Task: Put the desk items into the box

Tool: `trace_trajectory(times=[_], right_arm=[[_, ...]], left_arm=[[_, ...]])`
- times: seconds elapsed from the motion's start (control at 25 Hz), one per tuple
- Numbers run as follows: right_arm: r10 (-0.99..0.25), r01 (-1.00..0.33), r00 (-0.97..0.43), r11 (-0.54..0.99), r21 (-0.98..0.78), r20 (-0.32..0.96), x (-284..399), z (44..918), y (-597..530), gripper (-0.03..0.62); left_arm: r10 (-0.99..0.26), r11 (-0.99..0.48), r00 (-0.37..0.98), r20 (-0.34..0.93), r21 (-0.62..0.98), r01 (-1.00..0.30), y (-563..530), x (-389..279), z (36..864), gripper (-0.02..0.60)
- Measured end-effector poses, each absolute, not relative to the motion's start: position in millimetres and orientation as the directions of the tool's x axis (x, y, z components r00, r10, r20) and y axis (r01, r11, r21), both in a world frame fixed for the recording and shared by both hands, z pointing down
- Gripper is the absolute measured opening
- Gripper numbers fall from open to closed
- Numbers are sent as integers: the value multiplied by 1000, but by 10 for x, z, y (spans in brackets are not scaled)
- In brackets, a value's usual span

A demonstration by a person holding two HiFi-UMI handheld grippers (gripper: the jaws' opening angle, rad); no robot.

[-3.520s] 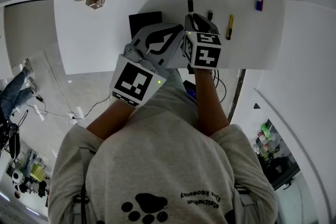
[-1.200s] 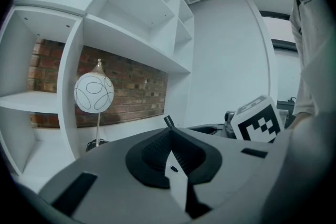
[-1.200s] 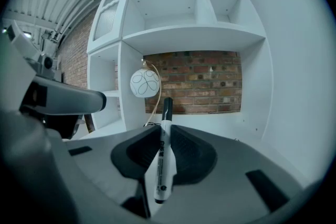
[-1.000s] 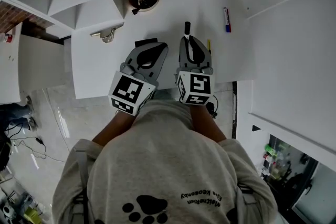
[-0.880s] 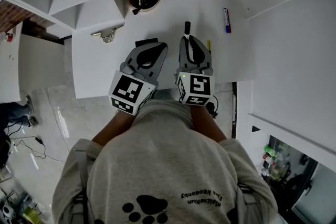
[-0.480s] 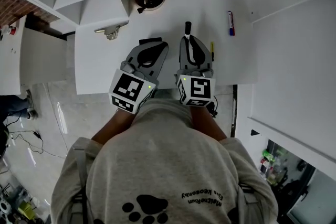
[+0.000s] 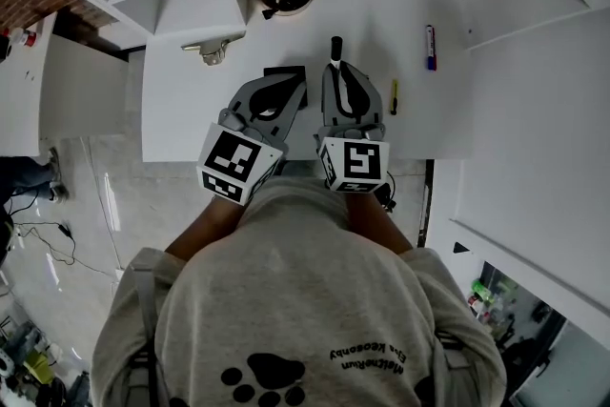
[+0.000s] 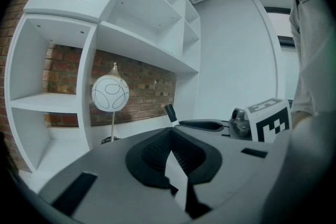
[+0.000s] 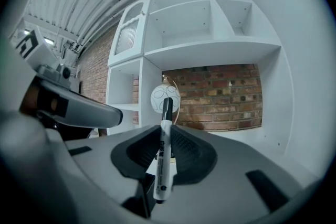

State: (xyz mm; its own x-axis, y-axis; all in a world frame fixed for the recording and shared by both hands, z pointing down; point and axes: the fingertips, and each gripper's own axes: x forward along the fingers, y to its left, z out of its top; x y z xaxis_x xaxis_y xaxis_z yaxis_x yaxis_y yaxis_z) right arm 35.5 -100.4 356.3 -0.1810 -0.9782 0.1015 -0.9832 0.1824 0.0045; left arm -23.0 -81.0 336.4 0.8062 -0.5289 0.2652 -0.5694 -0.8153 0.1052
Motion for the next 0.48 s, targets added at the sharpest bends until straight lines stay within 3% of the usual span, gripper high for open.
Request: trace_trajectory(times=[0.48], right_arm=[[-964,-968,-249,249,-9,94,47,3572,-1087,75]], left_arm=[[-573,-781,772,275,103,-616,-852,-485,3385,6]])
